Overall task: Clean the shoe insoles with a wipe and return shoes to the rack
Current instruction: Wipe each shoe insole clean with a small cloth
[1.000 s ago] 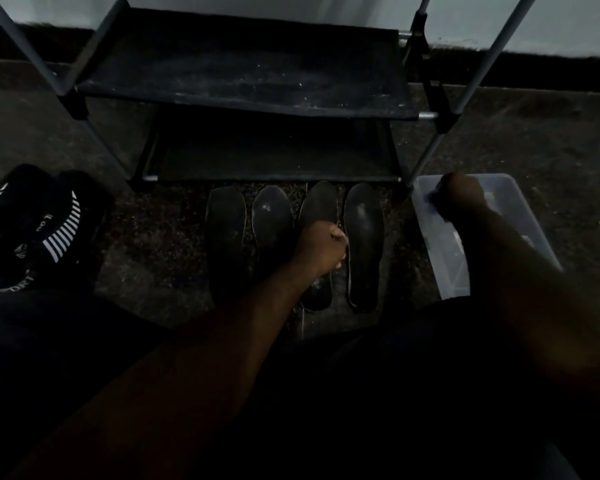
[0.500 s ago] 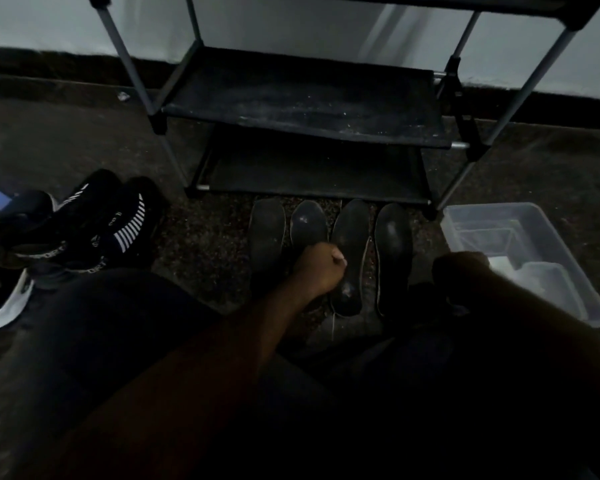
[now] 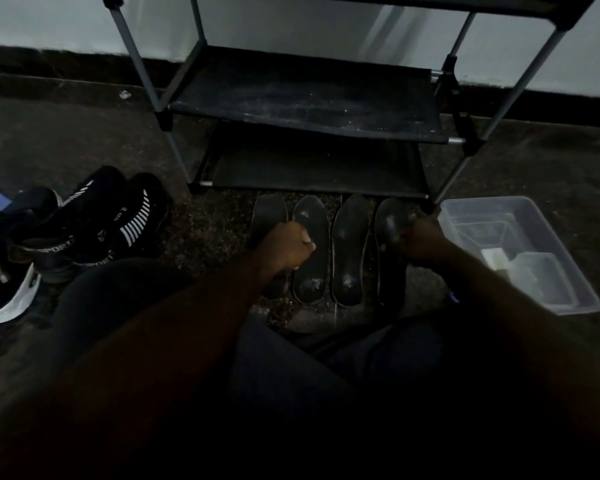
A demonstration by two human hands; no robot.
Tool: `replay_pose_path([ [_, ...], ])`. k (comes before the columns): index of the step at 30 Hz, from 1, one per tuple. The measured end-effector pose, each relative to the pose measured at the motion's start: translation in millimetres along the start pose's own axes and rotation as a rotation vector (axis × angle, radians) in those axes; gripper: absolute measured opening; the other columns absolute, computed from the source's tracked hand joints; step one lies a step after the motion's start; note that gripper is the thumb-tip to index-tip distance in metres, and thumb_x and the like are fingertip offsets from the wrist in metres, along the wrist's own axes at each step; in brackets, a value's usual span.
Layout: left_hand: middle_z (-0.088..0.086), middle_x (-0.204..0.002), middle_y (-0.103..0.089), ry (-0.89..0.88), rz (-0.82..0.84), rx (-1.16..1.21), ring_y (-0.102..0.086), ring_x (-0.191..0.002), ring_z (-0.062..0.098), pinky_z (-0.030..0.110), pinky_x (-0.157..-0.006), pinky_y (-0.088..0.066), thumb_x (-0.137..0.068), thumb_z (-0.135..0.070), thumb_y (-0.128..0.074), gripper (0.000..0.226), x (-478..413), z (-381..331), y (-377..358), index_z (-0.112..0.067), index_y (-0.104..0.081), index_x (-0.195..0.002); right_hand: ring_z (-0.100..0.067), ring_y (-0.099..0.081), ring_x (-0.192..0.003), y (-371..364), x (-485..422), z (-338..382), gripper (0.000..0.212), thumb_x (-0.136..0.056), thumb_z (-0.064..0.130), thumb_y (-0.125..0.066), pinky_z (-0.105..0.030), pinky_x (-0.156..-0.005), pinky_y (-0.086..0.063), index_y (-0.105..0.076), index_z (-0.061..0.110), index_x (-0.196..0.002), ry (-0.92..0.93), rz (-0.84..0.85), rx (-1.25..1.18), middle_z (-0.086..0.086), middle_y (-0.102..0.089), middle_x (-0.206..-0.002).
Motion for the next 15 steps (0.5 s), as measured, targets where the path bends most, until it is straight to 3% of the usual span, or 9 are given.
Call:
replay_pose_path([
  [2, 0.013, -0.090, -0.072, 0.002, 0.010, -0.043, -0.069, -0.084, 0.027, 0.039, -0.080, -0.058, -0.090, -0.023, -0.064, 0.019, -1.0, 2.4, -5.7, -0.006, -0.071, -0.086, -0.008, -0.061, -0.054, -6.4, -3.1, 0.2, 0.020, -0.090, 0.022, -0.069, -0.016, -0.048, -0.044, -0.067, 0.004, -0.081, -0.063, 0.021, -0.199, -0.013, -0.062, -0.071],
  [3, 0.013, -0.092, -0.072, -0.003, 0.016, -0.062, -0.069, -0.087, 0.028, 0.040, -0.080, -0.058, -0.090, -0.023, -0.064, 0.019, -2.7, 2.6, -9.7, -0.006, -0.071, -0.086, -0.010, -0.058, -0.049, -11.6, -7.9, -2.0, 0.018, -0.090, 0.016, -0.067, -0.014, -0.041, -0.040, -0.067, 0.002, -0.079, -0.099, 0.033, -0.264, -0.011, -0.060, -0.066],
  [6, 0.014, -0.096, -0.072, -0.002, 0.029, -0.112, -0.068, -0.088, 0.028, 0.038, -0.082, -0.057, -0.090, -0.024, -0.064, 0.021, -5.2, 1.7, -14.0, -0.004, -0.071, -0.089, -0.024, -0.061, -0.070, -20.8, -12.3, -3.4, 0.012, -0.091, 0.000, -0.057, -0.022, -0.052, -0.048, -0.069, 0.000, -0.092, -0.099, 0.077, -0.426, -0.012, -0.064, -0.077],
  [9, 0.017, -0.094, -0.072, 0.002, -0.012, -0.145, -0.069, -0.087, 0.030, 0.038, -0.084, -0.055, -0.092, -0.023, -0.061, 0.024, -9.1, 2.8, -3.6, -0.002, -0.072, -0.090, -0.026, -0.065, -0.066, -27.6, -14.2, -7.3, 0.016, -0.091, -0.007, -0.053, -0.027, -0.051, -0.054, -0.067, 0.000, -0.097, -0.096, 0.131, -0.522, -0.017, -0.067, -0.079],
  [12, 0.024, -0.094, -0.071, 0.021, -0.075, -0.152, -0.068, -0.090, 0.035, 0.040, -0.085, -0.053, -0.093, -0.018, -0.058, 0.025, -10.3, 8.3, 15.9, 0.004, -0.071, -0.094, -0.029, -0.066, -0.075, -23.6, -16.1, 1.6, 0.018, -0.089, -0.011, -0.056, -0.032, -0.062, -0.060, -0.066, -0.001, -0.101, -0.075, 0.077, -0.665, -0.020, -0.068, -0.095],
  [15, 0.022, -0.104, -0.069, 0.116, -0.164, -0.110, -0.064, -0.101, 0.035, 0.036, -0.086, -0.051, -0.091, -0.019, -0.058, 0.024, -12.0, 23.3, 34.2, 0.001, -0.070, -0.100, -0.019, -0.061, -0.069, -33.6, -14.5, 14.3, 0.025, -0.091, -0.015, -0.051, -0.027, -0.047, -0.057, -0.062, -0.001, -0.109, -0.114, 0.130, -0.814, -0.011, -0.060, -0.095],
])
Point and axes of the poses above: each hand's wrist, its own x-axis away from the middle knuckle, its own y-axis out of the back of the hand, z = x × y, the point moved 8 cm from there along -x, towards the middle knuckle
